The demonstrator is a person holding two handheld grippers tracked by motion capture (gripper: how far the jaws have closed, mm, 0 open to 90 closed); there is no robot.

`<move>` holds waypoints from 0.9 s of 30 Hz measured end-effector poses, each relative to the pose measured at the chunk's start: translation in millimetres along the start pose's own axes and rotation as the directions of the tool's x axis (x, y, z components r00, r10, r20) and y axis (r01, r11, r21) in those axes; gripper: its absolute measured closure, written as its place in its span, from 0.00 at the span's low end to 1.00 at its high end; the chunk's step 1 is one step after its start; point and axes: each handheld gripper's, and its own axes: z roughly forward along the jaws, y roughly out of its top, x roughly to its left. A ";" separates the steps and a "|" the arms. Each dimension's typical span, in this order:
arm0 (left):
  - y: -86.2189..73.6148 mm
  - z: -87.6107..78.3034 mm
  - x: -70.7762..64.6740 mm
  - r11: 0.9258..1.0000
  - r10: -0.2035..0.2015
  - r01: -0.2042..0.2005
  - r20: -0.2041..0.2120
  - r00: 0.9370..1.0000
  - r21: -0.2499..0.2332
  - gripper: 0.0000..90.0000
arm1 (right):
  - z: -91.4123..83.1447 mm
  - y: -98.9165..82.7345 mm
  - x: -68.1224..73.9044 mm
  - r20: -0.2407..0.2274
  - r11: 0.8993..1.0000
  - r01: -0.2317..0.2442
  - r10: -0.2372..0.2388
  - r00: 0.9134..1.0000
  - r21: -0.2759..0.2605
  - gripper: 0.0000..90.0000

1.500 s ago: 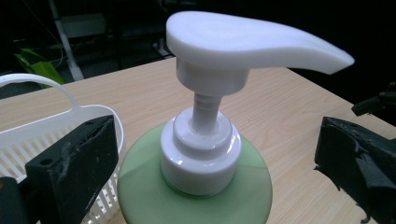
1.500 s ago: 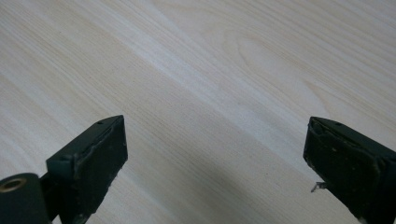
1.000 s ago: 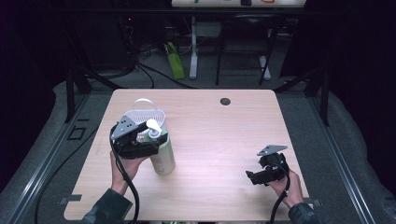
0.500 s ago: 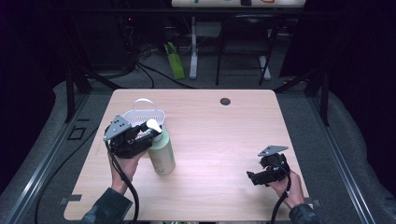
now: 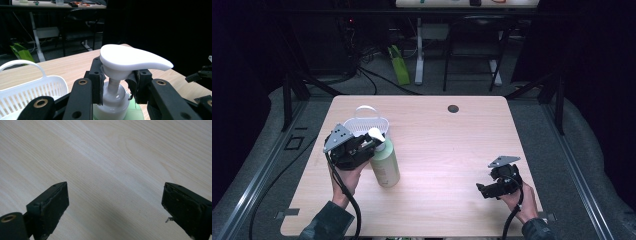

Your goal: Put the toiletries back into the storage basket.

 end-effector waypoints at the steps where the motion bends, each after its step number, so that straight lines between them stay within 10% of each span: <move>1: 0.1 0.1 0.1 1.000 0.000 0.000 -0.002 1.000 0.000 0.75 | 0.1 -0.2 0.0 -0.001 1.000 0.003 -0.003 1.000 0.001 0.07; 27: 10.4 -3.1 -2.0 1.000 0.013 -0.013 -0.001 1.000 -0.005 0.75 | -3.8 -5.2 -1.3 0.015 1.000 0.008 -0.008 1.000 0.011 0.08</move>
